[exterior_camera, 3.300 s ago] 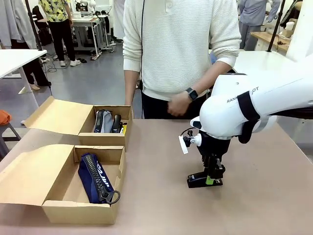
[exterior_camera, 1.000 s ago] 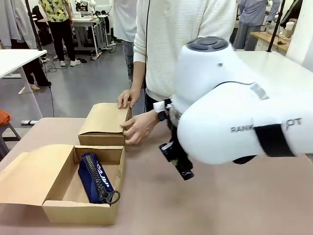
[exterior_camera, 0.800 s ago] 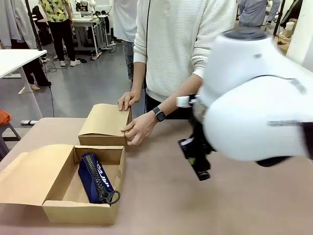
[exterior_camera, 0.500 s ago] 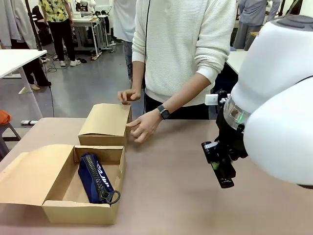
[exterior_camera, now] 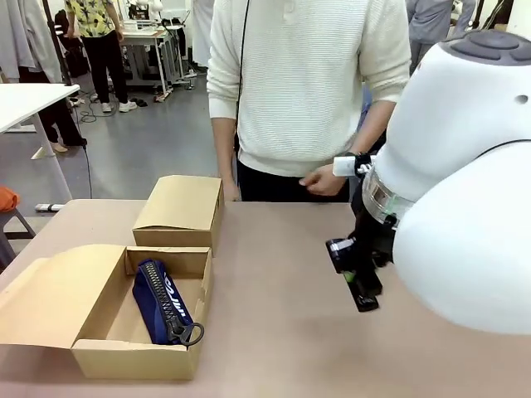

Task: Place items inside the box.
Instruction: Pick up a Pencil pouch or Stapler and place it inside the Mailer Box closest to the robot.

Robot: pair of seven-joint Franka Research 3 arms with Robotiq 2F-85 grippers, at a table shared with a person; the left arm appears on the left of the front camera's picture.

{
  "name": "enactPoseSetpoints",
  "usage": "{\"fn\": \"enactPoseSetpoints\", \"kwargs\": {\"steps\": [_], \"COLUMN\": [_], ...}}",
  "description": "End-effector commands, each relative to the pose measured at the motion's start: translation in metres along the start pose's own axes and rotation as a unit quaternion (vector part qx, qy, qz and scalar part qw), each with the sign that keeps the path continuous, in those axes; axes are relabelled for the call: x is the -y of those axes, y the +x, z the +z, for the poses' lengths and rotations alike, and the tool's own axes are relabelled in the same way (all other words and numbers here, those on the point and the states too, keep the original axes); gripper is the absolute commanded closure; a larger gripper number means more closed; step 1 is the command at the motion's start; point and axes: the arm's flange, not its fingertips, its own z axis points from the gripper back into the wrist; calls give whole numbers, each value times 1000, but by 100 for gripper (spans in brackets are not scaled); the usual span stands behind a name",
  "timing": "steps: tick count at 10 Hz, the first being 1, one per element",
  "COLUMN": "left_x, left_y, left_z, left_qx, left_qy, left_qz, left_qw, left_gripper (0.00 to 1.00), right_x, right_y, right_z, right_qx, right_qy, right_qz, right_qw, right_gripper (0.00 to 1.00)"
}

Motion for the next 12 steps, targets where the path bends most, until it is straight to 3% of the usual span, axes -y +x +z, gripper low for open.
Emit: {"fn": "enactPoseSetpoints", "kwargs": {"steps": [1,5,8,10,12], "left_x": [0,0,0,0,0], "left_y": [-1,-1,-1,-1,-1], "left_z": [1,1,1,1,1], "left_qx": [0,0,0,0,0], "left_qy": [-8,-8,-8,-8,-8], "left_qz": [-9,-9,-9,-9,-9], "left_qw": [1000,1000,1000,1000,1000], "left_gripper": [0,0,0,0,0], "right_x": [-64,-183,-254,-275,-274], "right_y": [33,99,117,111,112], "right_z": [-14,-64,-98,-120,-125], "right_qx": [23,5,-44,-66,-71], "right_qy": [36,42,58,75,63], "right_qz": [19,148,238,248,240], "right_qw": [999,988,969,964,966], "right_gripper": [68,68,68,68,68]}}
